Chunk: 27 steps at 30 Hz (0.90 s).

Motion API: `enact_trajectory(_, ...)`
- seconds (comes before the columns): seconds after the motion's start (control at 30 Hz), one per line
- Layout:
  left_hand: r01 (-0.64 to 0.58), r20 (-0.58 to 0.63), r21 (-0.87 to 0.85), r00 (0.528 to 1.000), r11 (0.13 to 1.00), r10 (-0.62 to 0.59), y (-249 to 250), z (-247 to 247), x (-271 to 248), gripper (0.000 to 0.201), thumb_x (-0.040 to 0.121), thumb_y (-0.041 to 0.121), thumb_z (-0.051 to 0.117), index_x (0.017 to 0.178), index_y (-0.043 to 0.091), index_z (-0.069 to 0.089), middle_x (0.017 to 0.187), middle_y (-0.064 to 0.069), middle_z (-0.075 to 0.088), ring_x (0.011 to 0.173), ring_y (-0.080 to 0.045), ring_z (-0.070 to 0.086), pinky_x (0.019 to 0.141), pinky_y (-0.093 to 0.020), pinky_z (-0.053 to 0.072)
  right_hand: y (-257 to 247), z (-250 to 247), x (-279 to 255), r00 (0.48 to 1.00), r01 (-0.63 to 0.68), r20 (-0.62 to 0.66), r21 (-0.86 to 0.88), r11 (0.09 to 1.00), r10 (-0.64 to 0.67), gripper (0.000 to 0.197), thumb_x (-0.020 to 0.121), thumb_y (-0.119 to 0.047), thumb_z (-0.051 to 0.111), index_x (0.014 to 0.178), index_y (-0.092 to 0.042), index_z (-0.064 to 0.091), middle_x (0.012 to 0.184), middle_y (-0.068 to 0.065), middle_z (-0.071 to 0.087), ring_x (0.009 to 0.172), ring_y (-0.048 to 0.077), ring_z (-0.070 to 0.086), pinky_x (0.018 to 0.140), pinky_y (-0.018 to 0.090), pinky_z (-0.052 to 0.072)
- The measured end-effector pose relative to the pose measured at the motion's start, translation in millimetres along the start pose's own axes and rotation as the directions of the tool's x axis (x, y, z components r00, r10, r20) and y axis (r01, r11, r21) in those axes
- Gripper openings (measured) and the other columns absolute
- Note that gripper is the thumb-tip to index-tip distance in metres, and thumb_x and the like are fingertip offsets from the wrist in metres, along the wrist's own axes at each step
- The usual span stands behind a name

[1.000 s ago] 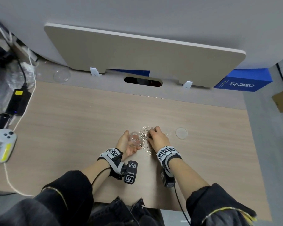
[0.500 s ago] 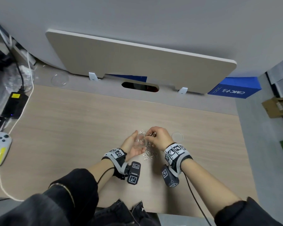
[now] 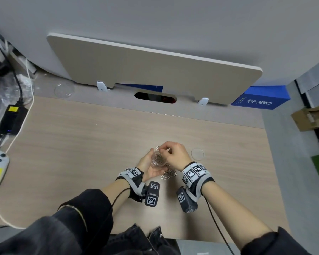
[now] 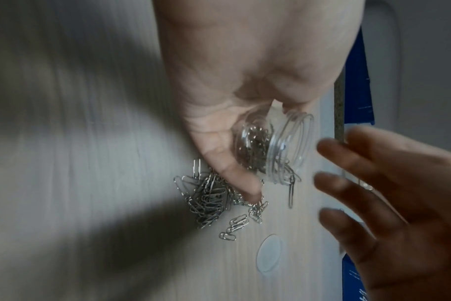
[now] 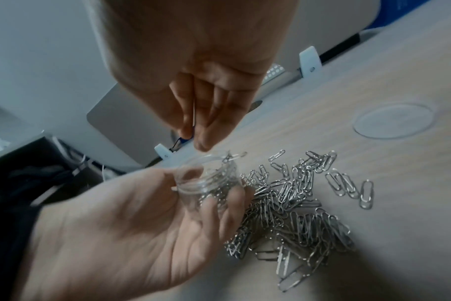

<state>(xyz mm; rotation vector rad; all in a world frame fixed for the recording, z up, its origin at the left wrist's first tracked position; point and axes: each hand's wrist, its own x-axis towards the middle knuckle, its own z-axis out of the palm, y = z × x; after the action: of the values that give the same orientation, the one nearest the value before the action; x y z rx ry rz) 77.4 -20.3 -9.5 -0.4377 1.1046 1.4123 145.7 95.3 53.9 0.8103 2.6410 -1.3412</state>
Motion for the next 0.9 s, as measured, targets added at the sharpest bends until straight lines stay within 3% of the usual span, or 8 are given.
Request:
enact_trajectory(0.1, 0.008, -0.042, 0.027, 0.999, 1.0, -0.007, 4, -6, 1, 0.046, 0.093, 0.055, 0.039, 0.114, 0.016, 0.052, 0.094, -0.019, 0.063, 0.063, -0.03, 0.068, 0.057, -0.032, 0.057, 19, -5, 10, 0.977, -0.12, -0.17, 0.058, 0.991, 0.128, 0.016, 0.086, -0.014, 0.056, 0.09, -0.022, 0.069, 0.084, -0.007, 0.069, 0.077, 0.016, 0.064, 0.075, 0.03, 0.051)
enact_trajectory(0.17, -0.004, -0.045, 0.024, 0.999, 1.0, 0.005, 7, -12, 1, 0.046, 0.092, 0.057, 0.04, 0.117, 0.02, 0.05, 0.095, -0.017, 0.064, 0.061, -0.03, 0.068, 0.05, -0.028, 0.055, 34, -3, 13, 0.957, -0.259, -0.152, -0.081, 0.962, 0.245, 0.019, 0.087, -0.021, 0.054, 0.103, -0.02, 0.064, 0.102, 0.002, 0.066, 0.091, 0.023, 0.063, 0.081, 0.032, 0.05)
enact_trajectory(0.23, -0.013, -0.023, 0.018, 1.0, 1.0, 0.014, 9, -19, 1, 0.049, 0.088, 0.061, 0.042, 0.116, 0.021, 0.053, 0.097, -0.014, 0.066, 0.062, -0.029, 0.068, 0.051, -0.026, 0.053, 45, 4, 9, 0.944, -0.327, -0.056, -0.31, 0.893, 0.326, 0.039, 0.086, -0.034, 0.058, 0.122, -0.021, 0.051, 0.122, 0.007, 0.053, 0.103, 0.029, 0.061, 0.086, 0.037, 0.051)
enact_trajectory(0.37, -0.019, 0.01, 0.036, 1.0, 0.999, 0.018, 11, -31, 2, 0.067, 0.074, 0.07, 0.055, 0.121, 0.023, 0.051, 0.102, -0.013, 0.068, 0.065, -0.028, 0.067, 0.054, -0.026, 0.054, 52, 25, -4, 0.947, -0.26, 0.038, -0.489, 0.833, 0.318, 0.08, 0.071, -0.058, 0.07, 0.137, -0.03, 0.034, 0.132, 0.007, 0.035, 0.115, 0.032, 0.051, 0.09, 0.042, 0.05)
enact_trajectory(0.47, -0.024, 0.022, 0.045, 0.999, 0.999, 0.023, 13, -35, 2, 0.066, 0.072, 0.07, 0.058, 0.117, 0.022, 0.053, 0.098, -0.012, 0.069, 0.061, -0.027, 0.064, 0.049, -0.023, 0.051, 51, 38, -4, 0.958, -0.188, 0.081, -0.547, 0.816, 0.275, 0.098, 0.064, -0.062, 0.074, 0.144, -0.036, 0.024, 0.142, 0.007, 0.027, 0.122, 0.033, 0.044, 0.093, 0.044, 0.048)
enact_trajectory(0.6, -0.008, 0.036, 0.056, 0.999, 0.998, 0.006, 12, -41, 1, 0.059, 0.084, 0.068, 0.04, 0.112, 0.018, 0.056, 0.087, -0.011, 0.068, 0.049, -0.022, 0.058, 0.039, -0.018, 0.041, 42, 48, 7, 0.97, -0.121, 0.111, -0.545, 0.83, 0.215, 0.101, 0.061, -0.064, 0.075, 0.143, -0.038, 0.024, 0.143, 0.008, 0.027, 0.121, 0.034, 0.046, 0.096, 0.043, 0.047)
enact_trajectory(0.7, 0.009, 0.025, 0.095, 1.0, 0.995, -0.012, 12, -45, 2, 0.061, 0.086, 0.068, 0.034, 0.108, 0.016, 0.056, 0.085, -0.012, 0.067, 0.047, -0.021, 0.057, 0.036, -0.018, 0.039, 36, 52, 16, 0.976, -0.071, 0.13, -0.565, 0.822, 0.174, 0.098, 0.061, -0.062, 0.076, 0.141, -0.037, 0.027, 0.135, 0.009, 0.031, 0.114, 0.033, 0.048, 0.09, 0.043, 0.049)
enact_trajectory(0.9, 0.01, -0.028, 0.138, 1.0, 0.99, -0.006, 13, -58, 0, 0.065, 0.088, 0.068, 0.031, 0.106, 0.011, 0.058, 0.083, -0.01, 0.066, 0.049, -0.018, 0.057, 0.037, -0.018, 0.04, 33, 66, 23, 0.983, -0.004, 0.152, -0.564, 0.826, 0.108, 0.059, 0.075, -0.044, 0.073, 0.123, -0.027, 0.044, 0.121, 0.008, 0.036, 0.102, 0.032, 0.052, 0.078, 0.04, 0.052)
